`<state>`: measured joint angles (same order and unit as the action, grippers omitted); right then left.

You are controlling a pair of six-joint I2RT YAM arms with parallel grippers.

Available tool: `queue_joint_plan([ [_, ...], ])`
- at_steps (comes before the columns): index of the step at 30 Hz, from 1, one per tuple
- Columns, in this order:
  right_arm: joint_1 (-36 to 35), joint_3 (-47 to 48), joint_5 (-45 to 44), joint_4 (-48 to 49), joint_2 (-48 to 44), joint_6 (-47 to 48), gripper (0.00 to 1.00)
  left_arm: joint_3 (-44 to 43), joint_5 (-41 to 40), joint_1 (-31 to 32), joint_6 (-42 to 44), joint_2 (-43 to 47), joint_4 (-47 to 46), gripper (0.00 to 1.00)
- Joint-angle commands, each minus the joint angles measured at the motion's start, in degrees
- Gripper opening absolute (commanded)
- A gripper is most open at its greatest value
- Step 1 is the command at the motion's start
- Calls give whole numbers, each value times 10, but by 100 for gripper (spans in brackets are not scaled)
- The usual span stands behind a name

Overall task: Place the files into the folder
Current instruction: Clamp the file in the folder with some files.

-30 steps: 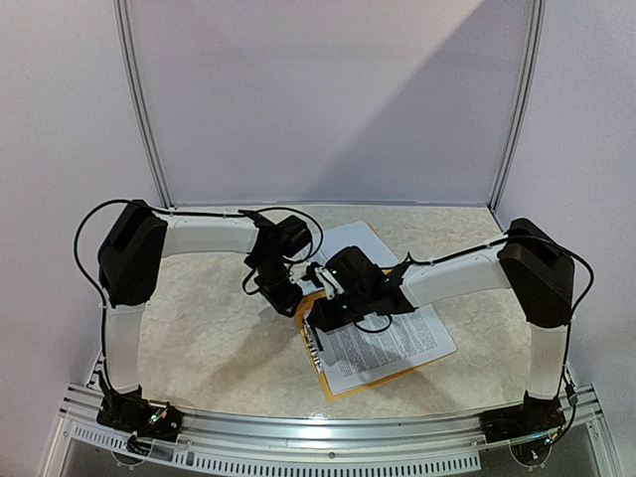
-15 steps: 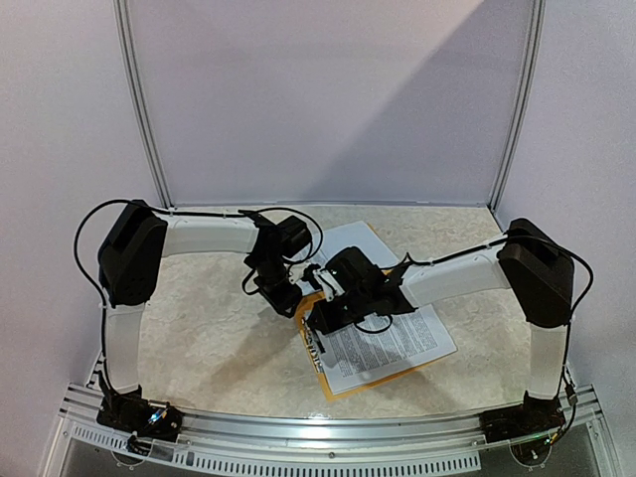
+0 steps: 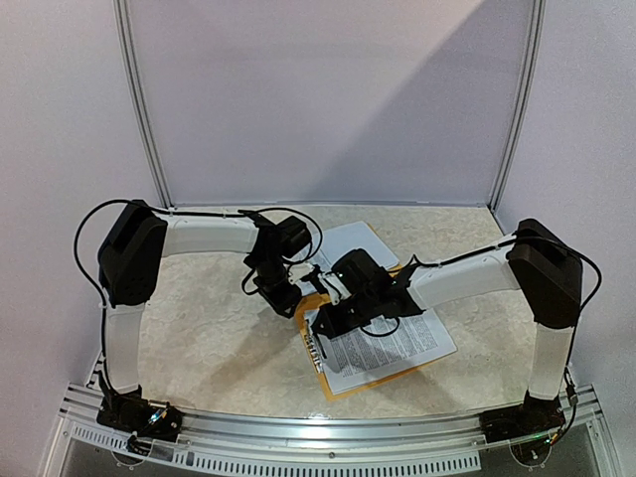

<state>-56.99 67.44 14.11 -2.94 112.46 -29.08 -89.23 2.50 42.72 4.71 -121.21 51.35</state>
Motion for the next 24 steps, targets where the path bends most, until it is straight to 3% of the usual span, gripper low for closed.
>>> queue_joint_plan([
  [1, -4, -16, 12, -3, -22, -9, 5, -14, 0, -6, 3, 1, 4, 45],
  [15, -9, -28, -1, -40, -53, 0, 5, -15, 3, -6, 4, 2, 7, 45],
  [20, -8, -31, 0, -75, -104, 50, 20, -20, 12, -5, 3, 7, 12, 45],
  [24, -9, -82, -6, -40, -174, 147, 34, -25, 16, -4, 11, 16, 18, 45],
])
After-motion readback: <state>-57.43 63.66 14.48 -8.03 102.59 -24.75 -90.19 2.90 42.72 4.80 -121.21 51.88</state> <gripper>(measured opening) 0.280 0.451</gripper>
